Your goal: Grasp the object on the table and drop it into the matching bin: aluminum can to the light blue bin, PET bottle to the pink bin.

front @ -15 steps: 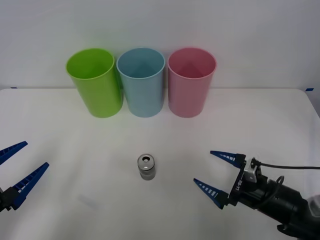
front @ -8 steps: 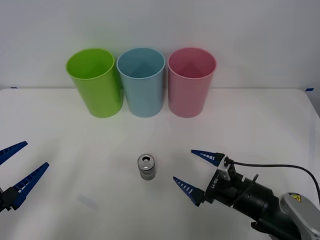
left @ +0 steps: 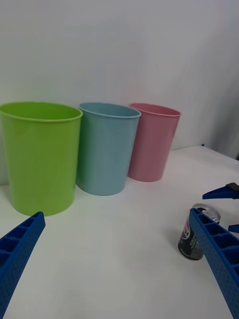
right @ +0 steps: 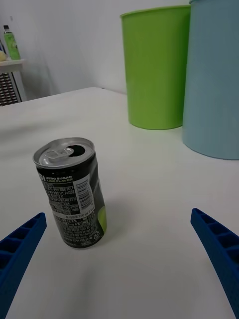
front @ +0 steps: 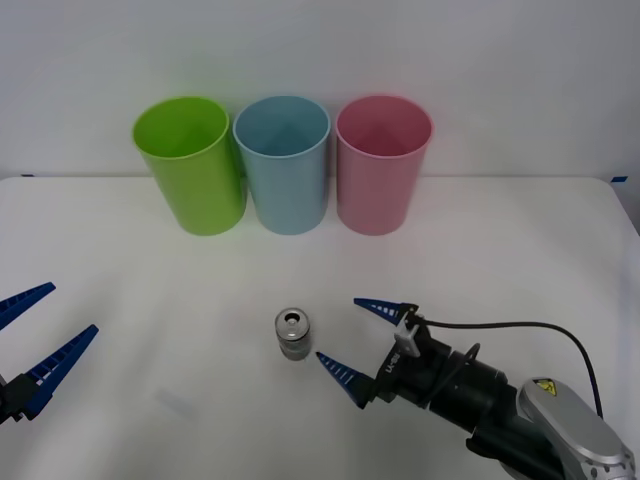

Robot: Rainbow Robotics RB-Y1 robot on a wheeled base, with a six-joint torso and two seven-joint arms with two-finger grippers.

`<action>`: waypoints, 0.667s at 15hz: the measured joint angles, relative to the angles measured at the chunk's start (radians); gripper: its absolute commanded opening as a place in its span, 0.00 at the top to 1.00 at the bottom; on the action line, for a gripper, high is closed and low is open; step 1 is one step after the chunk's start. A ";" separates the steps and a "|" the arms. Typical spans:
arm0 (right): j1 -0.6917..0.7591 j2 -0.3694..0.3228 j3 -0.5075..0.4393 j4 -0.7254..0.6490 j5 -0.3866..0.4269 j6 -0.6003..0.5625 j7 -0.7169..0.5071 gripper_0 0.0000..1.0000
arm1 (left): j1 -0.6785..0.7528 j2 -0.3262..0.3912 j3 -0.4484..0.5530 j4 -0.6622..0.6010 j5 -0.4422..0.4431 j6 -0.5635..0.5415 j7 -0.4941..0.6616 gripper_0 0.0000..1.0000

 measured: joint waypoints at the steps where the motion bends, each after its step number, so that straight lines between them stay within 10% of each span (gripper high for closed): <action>1: -0.005 0.000 0.010 0.000 0.000 0.008 0.001 0.00 | 0.000 0.000 0.000 0.000 0.000 0.000 0.000 0.00; 10: -0.138 0.076 0.050 0.188 0.023 -0.004 0.041 0.00 | 0.000 0.000 0.000 0.000 0.000 0.000 0.000 0.00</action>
